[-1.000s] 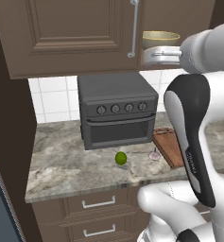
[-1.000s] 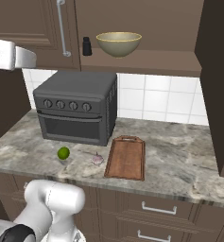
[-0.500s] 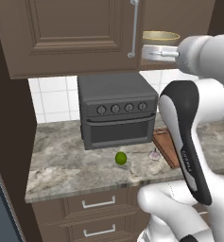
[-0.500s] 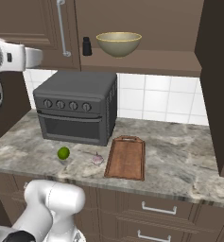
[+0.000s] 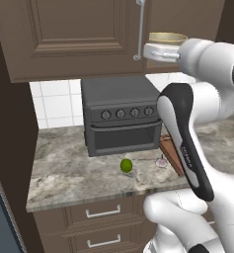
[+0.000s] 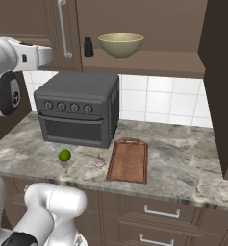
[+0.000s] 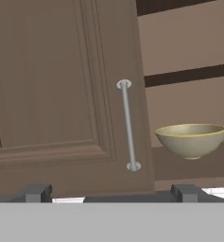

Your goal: Open the cabinet. Place the bowl and condiment on the counter. Then place the lime and garlic on the cutting board.

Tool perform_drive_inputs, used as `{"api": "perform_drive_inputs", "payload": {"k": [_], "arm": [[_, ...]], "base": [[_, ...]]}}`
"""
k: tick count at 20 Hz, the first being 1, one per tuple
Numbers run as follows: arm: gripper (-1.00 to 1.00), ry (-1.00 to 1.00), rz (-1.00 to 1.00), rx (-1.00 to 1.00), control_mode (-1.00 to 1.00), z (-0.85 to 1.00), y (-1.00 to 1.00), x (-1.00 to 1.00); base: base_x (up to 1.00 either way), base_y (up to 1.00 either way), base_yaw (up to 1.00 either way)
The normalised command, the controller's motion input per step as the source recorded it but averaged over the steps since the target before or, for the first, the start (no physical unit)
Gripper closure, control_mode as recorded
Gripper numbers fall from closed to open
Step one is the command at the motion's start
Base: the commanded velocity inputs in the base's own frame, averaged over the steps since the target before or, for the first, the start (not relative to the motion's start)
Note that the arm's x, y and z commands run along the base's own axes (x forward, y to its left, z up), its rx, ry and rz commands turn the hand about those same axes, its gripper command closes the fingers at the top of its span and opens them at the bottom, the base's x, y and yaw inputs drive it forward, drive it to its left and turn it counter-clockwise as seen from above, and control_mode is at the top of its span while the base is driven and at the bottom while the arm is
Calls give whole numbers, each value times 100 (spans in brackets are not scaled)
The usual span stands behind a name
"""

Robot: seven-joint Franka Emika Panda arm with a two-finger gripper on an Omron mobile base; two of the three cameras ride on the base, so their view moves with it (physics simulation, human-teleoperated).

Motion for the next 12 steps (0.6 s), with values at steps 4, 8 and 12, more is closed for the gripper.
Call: {"api": "perform_drive_inputs", "payload": {"k": [4, 8, 12], "arm": [[-100, -8, 2, 2, -100, 4, 0, 37], [-100, -6, 2, 1, -100, 0, 0, 37], [-100, -4, 2, 0, -100, 0, 0, 38]], "base": [[0, 0, 0], [0, 0, 0], [0, 0, 0]]}}
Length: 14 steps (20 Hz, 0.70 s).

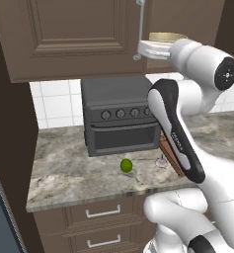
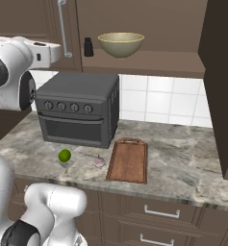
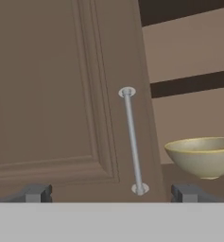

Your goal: Open the cabinet. Place the bowl and condiment on the counter. Then place the lime and garlic on the cutting board.

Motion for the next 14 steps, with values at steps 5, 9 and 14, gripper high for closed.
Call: {"api": "perform_drive_inputs", "payload": {"k": [5, 9, 14], "arm": [[-100, -1, 2, 0, -100, 0, 0, 37], [-100, 0, 1, 0, -100, 0, 0, 38], [-100, 0, 1, 0, -100, 0, 0, 40]], "base": [[0, 0, 0], [0, 0, 0], [0, 0, 0]]}}
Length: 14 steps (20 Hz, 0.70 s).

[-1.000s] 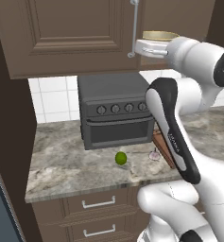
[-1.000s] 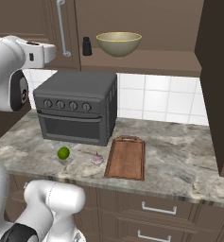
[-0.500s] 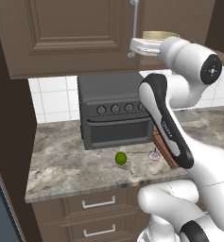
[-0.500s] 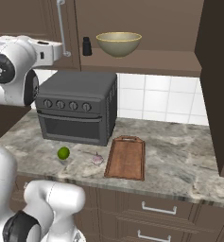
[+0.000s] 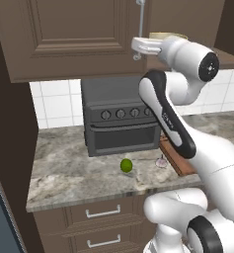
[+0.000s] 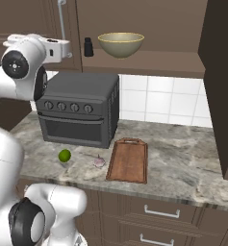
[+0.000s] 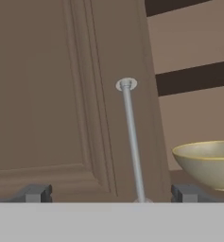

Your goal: Open the cabinet. Place the bowl and condiment on the counter. Then place the lime and garlic on the cutting board.

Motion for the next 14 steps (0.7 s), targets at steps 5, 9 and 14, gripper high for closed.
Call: {"api": "perform_drive_inputs", "payload": {"k": [5, 9, 14], "arm": [[-100, 0, 0, 0, -100, 0, 0, 38], [-100, 0, 0, 0, -100, 0, 0, 38], [-100, 0, 0, 0, -100, 0, 0, 39]], "base": [[0, 0, 0], [0, 0, 0], [0, 0, 0]]}}
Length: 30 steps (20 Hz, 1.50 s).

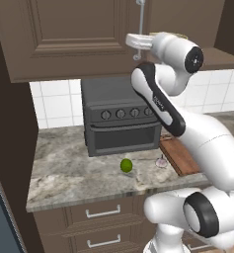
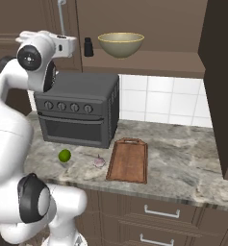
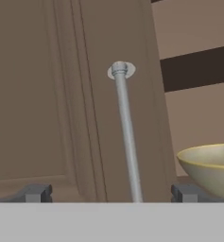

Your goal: Open the cabinet. Place the bowl and condiment on the counter. Then place the lime and garlic on the cutting board.

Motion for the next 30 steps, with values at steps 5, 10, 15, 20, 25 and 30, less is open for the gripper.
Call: {"api": "perform_drive_inputs", "payload": {"k": [5, 10, 15, 20, 25, 30], "arm": [[-100, 0, 0, 0, -100, 0, 0, 40], [-100, 0, 0, 0, -100, 0, 0, 40], [-100, 0, 0, 0, -100, 0, 0, 39], [-100, 0, 0, 0, -100, 0, 0, 38], [-100, 0, 0, -1, -100, -2, 3, 39], [100, 0, 0, -4, -100, -7, 8, 37]], "base": [[0, 0, 0], [0, 0, 0], [0, 0, 0], [0, 0, 0], [0, 0, 0], [0, 0, 0]]}}
